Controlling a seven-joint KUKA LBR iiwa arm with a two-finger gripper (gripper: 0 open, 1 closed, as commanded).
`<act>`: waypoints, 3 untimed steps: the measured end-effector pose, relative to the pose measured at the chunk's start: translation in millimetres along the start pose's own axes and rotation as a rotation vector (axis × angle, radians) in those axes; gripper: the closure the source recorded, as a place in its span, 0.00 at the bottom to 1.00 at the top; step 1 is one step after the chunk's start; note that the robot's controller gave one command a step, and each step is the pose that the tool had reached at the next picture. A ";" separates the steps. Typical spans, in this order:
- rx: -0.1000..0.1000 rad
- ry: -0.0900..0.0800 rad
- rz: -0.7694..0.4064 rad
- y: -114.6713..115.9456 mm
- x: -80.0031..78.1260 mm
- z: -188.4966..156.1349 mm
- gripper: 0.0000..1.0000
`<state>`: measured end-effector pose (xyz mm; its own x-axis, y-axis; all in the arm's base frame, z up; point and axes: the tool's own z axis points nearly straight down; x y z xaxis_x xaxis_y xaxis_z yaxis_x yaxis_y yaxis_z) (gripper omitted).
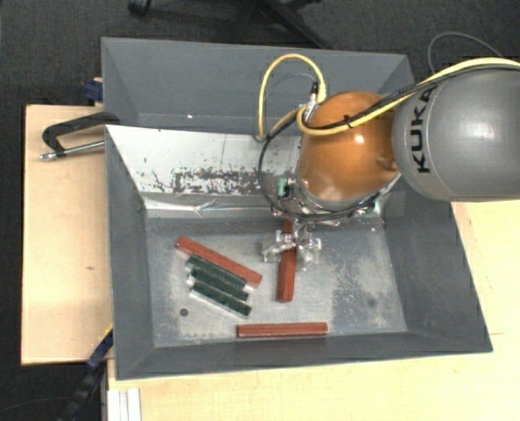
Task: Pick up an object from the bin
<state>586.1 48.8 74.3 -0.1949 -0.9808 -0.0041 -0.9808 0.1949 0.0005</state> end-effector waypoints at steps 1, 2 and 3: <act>-0.007 0.002 0.000 2.0 -0.1 -21.0 1.00; 0.003 0.000 0.001 -0.4 -1.0 -44.6 1.00; 0.010 -0.001 0.002 -2.0 -1.6 -55.8 1.00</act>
Offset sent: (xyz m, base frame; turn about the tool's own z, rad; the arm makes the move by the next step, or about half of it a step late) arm -0.0002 0.0000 0.0622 0.0000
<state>588.4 49.7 130.1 -0.1969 -0.9804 -0.0055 -0.9804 0.1969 -0.0091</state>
